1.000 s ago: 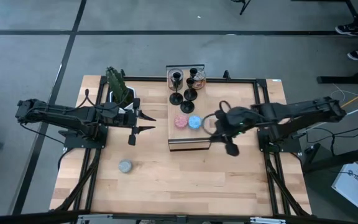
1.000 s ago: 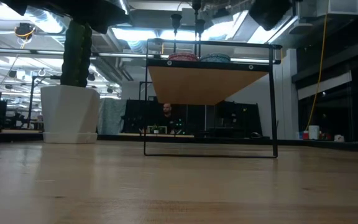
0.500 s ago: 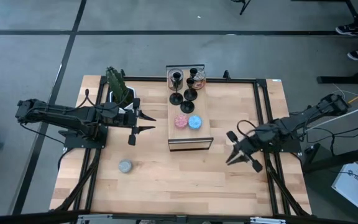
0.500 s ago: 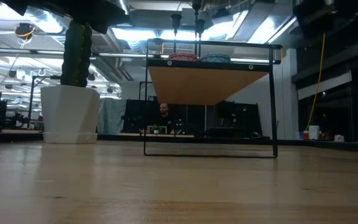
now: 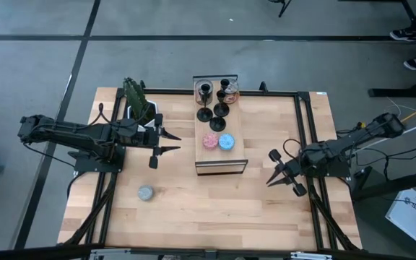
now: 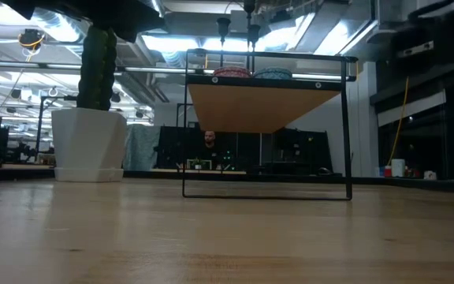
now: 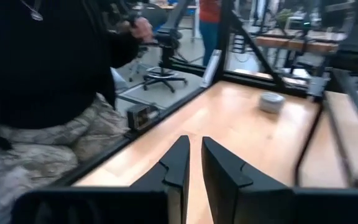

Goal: Pick & Place candle stick holders
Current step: Put the small green scented candle on the shelf

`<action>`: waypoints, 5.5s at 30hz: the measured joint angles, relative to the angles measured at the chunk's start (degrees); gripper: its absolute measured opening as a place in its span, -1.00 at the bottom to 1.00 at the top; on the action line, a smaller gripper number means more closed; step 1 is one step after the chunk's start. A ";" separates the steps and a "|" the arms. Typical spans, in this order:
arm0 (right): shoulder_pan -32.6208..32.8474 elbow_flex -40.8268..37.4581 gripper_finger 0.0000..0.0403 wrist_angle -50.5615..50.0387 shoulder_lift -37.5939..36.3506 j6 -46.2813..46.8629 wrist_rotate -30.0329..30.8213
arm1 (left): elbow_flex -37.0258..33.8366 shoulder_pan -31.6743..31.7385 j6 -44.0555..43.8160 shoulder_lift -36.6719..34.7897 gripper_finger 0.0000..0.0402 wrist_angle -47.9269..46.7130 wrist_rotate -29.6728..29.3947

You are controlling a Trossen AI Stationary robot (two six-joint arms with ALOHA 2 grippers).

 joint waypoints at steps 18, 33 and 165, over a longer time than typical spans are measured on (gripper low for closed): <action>-9.73 -6.97 -0.78 -11.01 -16.46 -5.83 6.89 | 0.00 0.00 -10.37 0.00 -0.38 0.04 0.02; -16.66 -6.92 -0.78 -12.57 -18.39 -11.31 9.15 | 0.00 0.00 -13.83 0.00 -0.38 0.46 0.63; -19.99 -6.86 -0.78 -16.27 -18.28 -6.50 9.04 | 11.36 -39.84 -32.26 36.85 0.43 -46.80 -5.59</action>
